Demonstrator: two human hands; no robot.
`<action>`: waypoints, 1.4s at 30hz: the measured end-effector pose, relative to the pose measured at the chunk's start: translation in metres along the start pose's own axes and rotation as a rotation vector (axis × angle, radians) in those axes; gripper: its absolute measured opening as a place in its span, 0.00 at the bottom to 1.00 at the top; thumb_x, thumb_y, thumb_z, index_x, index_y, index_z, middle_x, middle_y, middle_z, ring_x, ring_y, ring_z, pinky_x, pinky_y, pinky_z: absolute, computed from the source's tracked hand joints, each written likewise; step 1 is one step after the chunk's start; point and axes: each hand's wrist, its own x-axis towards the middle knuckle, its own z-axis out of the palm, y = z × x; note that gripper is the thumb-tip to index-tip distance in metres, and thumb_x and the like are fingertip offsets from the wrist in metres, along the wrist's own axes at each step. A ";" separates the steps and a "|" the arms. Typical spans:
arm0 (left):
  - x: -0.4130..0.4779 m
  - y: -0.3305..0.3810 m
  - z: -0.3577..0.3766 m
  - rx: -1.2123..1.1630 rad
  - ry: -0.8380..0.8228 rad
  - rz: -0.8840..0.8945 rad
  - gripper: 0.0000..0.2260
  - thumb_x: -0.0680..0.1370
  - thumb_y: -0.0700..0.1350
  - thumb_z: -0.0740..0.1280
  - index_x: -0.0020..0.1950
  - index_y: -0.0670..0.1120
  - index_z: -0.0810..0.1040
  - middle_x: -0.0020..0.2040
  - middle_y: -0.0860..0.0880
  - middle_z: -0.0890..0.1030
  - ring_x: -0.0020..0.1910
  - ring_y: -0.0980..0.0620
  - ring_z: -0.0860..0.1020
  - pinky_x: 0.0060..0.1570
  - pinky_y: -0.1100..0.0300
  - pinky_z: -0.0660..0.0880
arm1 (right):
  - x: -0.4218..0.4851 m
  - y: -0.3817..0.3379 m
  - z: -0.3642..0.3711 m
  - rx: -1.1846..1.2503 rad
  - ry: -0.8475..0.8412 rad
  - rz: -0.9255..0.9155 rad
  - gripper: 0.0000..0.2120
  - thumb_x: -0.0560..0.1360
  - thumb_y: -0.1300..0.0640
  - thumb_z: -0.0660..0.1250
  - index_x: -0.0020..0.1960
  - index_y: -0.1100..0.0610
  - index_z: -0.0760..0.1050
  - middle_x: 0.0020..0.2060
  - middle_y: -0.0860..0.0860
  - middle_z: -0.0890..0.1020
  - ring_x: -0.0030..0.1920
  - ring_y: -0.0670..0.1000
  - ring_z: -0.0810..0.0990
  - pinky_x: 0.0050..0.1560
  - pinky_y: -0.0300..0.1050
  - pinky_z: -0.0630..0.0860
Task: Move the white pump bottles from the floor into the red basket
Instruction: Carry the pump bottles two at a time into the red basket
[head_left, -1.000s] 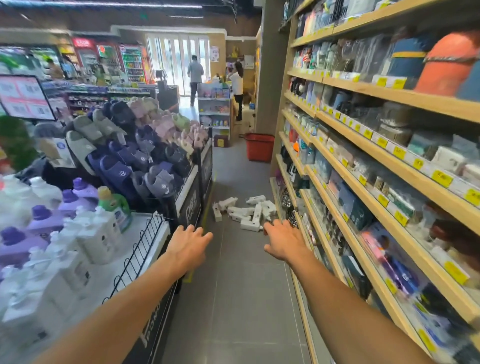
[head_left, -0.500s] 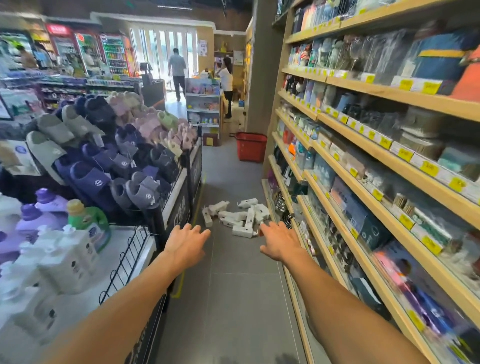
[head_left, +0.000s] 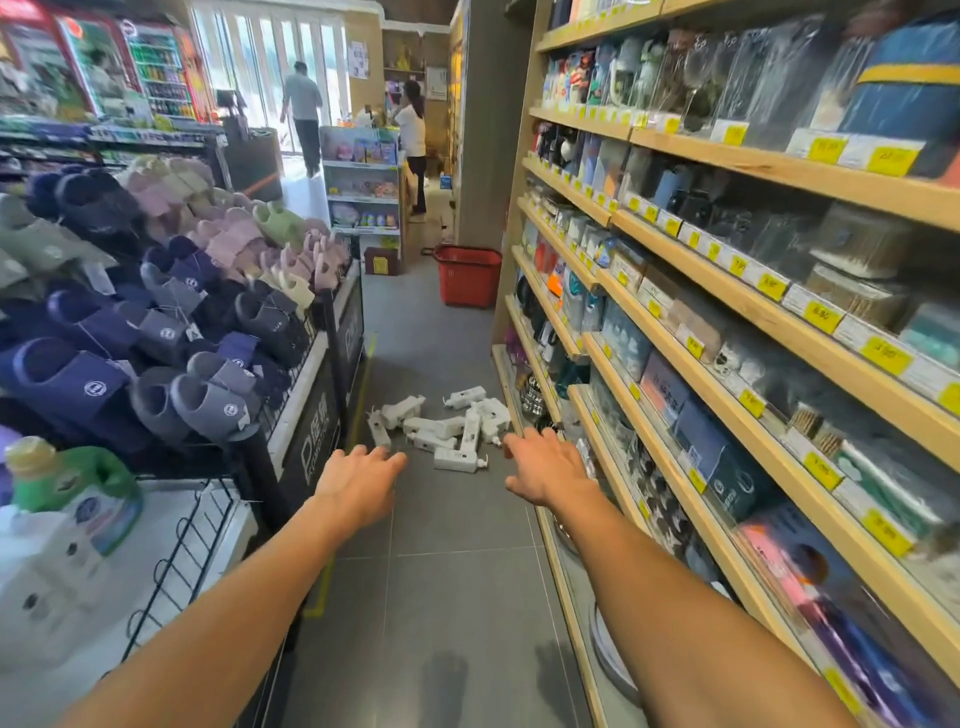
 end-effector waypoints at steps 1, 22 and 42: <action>0.010 0.002 -0.001 -0.003 -0.008 -0.005 0.20 0.81 0.48 0.60 0.74 0.52 0.66 0.71 0.48 0.72 0.66 0.43 0.73 0.61 0.46 0.70 | 0.009 0.006 0.000 0.004 -0.003 0.002 0.20 0.79 0.50 0.68 0.69 0.52 0.70 0.66 0.56 0.74 0.67 0.58 0.71 0.66 0.60 0.71; 0.176 -0.044 -0.006 -0.046 -0.028 0.022 0.19 0.80 0.51 0.61 0.72 0.54 0.67 0.66 0.49 0.76 0.64 0.44 0.74 0.59 0.47 0.73 | 0.187 0.025 -0.011 0.027 -0.039 -0.007 0.18 0.78 0.49 0.70 0.66 0.52 0.73 0.66 0.55 0.75 0.67 0.59 0.71 0.67 0.61 0.69; 0.324 -0.099 -0.027 -0.017 -0.016 0.047 0.21 0.81 0.52 0.62 0.74 0.56 0.65 0.66 0.49 0.74 0.65 0.45 0.74 0.60 0.49 0.70 | 0.338 0.016 -0.038 0.018 -0.020 -0.016 0.18 0.79 0.52 0.67 0.68 0.50 0.73 0.65 0.54 0.77 0.68 0.60 0.73 0.65 0.57 0.69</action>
